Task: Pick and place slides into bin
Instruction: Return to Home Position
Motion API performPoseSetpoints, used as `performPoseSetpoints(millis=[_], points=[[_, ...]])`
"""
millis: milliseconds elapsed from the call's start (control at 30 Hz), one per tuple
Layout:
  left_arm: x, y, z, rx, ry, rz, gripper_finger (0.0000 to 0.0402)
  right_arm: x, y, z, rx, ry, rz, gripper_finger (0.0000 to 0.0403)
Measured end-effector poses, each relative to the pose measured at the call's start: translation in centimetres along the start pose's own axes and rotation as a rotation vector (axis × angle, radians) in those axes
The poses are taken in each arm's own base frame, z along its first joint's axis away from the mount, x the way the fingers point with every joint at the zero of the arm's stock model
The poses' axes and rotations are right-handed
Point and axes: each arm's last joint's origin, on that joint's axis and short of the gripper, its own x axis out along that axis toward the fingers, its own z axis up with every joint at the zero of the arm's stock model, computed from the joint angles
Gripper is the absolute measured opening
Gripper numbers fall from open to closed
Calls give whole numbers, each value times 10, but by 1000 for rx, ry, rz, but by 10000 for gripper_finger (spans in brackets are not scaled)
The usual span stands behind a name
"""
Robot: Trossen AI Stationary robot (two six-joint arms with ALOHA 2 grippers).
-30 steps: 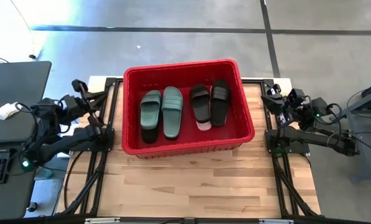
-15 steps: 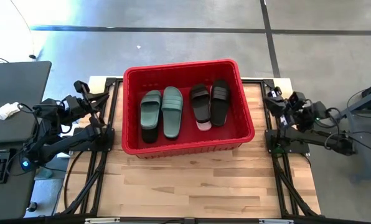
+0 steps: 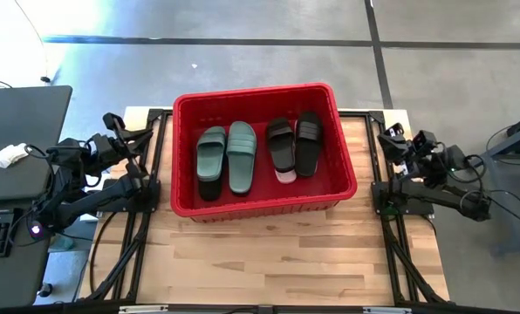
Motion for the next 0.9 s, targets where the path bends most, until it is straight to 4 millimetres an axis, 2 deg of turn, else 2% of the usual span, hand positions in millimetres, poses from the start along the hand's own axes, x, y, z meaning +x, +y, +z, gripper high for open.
performPoseSetpoints(millis=[133,267,367,733,900], points=[[3,-2,-6,-17,16,-7,26,0,-2,-7,4,-3,3,0],[12,-6,-25,-54,63,-16,26,-2,-10,-28,47,-31,12,0],[16,-8,-29,-55,26,-11,26,-3,-13,-35,66,-26,10,0],[29,-20,-73,-118,142,-70,26,-7,-24,-64,140,76,-53,0],[31,-22,-82,-129,170,-75,26,-8,-27,-72,162,165,-88,0]])
